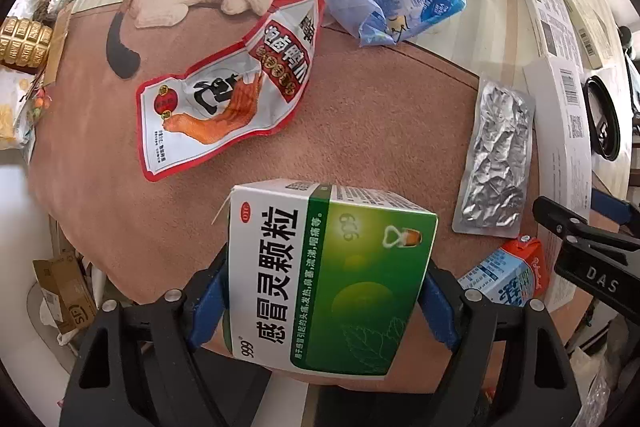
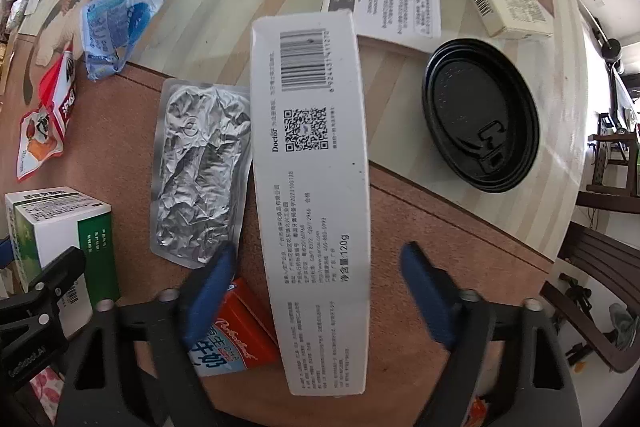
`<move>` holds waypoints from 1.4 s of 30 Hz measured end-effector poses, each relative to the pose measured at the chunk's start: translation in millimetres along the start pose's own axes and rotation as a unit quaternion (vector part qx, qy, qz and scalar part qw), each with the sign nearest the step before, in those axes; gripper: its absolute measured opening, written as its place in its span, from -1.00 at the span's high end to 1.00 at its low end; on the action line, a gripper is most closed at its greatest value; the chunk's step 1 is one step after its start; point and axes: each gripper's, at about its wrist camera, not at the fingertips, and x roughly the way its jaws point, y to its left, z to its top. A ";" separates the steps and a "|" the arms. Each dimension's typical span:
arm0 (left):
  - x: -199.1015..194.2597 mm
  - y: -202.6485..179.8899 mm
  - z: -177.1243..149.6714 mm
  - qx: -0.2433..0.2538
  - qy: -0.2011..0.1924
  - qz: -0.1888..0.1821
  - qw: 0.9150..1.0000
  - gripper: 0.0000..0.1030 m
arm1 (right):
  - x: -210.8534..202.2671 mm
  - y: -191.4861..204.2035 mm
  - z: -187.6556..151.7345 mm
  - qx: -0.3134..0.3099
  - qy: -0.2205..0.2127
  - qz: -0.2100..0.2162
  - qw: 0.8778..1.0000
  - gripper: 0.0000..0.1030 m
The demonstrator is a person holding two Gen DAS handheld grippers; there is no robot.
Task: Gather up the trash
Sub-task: 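Grasp the green medicine box with the left tool while the right tool grasps the white Doctor's box, then carry both boxes to the white bin and open both tools to drop them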
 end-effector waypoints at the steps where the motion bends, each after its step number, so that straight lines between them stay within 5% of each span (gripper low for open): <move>1: -0.3 0.3 -1.0 -0.001 -0.001 -0.001 1.000 -0.55 | 1.3 1.4 0.6 0.000 0.000 0.001 1.000 -0.35; 4: 1.5 -0.6 -0.3 -0.004 -0.007 0.002 1.000 -0.51 | 4.5 2.5 2.0 -0.003 -0.002 0.001 1.000 0.04; 17: -33.3 6.6 -5.5 -0.032 -0.057 0.007 0.998 -0.50 | -32.0 -29.1 -8.9 0.006 -0.038 0.032 0.999 0.06; 27: -90.0 29.9 -30.5 -0.087 -0.133 -0.012 0.987 -0.50 | -109.9 -18.4 -20.4 -0.011 -0.094 0.064 0.993 0.06; 36: -126.7 104.3 -118.3 -0.179 -0.194 -0.024 0.964 -0.50 | -152.5 79.4 -72.3 -0.099 -0.138 0.097 0.981 0.06; 42: -112.9 168.6 -199.5 -0.253 -0.194 -0.037 0.947 -0.50 | -140.0 169.5 -144.3 -0.178 -0.110 0.119 0.971 0.06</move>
